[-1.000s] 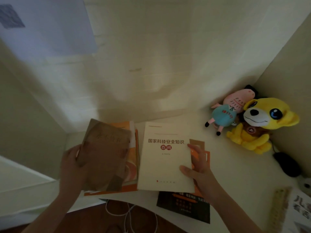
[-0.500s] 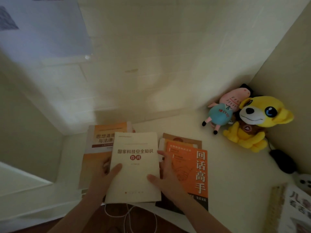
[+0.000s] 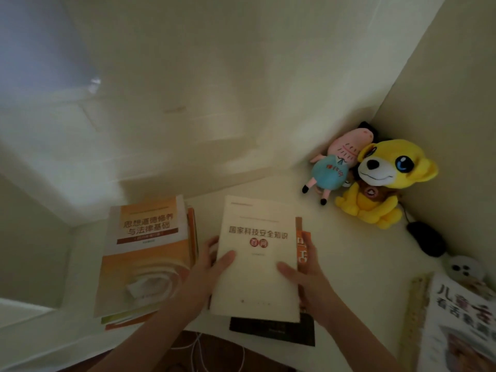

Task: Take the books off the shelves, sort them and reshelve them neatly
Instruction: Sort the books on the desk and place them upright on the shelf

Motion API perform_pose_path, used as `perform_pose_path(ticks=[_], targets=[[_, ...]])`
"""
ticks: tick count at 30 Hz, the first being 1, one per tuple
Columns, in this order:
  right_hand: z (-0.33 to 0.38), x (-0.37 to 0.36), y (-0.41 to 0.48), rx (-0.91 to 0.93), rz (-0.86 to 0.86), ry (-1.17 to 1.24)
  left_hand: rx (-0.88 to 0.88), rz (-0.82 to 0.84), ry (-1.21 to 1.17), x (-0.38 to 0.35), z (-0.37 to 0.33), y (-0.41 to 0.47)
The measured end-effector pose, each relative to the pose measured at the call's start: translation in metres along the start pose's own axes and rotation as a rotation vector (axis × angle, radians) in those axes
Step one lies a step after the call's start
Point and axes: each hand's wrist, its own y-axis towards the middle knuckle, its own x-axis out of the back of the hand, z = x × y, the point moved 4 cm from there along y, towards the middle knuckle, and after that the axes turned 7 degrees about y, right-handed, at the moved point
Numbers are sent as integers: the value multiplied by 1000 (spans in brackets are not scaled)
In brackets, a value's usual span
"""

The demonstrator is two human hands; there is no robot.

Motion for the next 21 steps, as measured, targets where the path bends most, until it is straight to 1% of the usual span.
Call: perform_pose_path(ticks=[2, 4, 5, 7, 10, 12, 16, 17, 21], targets=[[11, 32, -1, 14, -99, 31, 2, 117, 94, -27, -3, 11], [18, 68, -5, 23, -162, 32, -32, 245, 247, -50, 0, 18], [22, 85, -8, 30, -180, 15, -40, 275, 304, -55, 2, 21], [26, 116, -16, 26, -222, -12, -47, 274, 391, -53, 10, 28], [27, 147, -25, 12, -252, -42, -126, 230, 585, -38, 34, 44], [22, 157, -30, -3, -252, -67, -111, 224, 734, -33, 57, 56], [12, 162, -29, -18, -233, -98, -75, 186, 918, -55, 41, 42], [10, 163, -28, -18, -230, -95, -49, 162, 921, -59, 40, 42], [5, 183, -25, -81, -261, -49, -38, 80, 712, -56, 35, 51]])
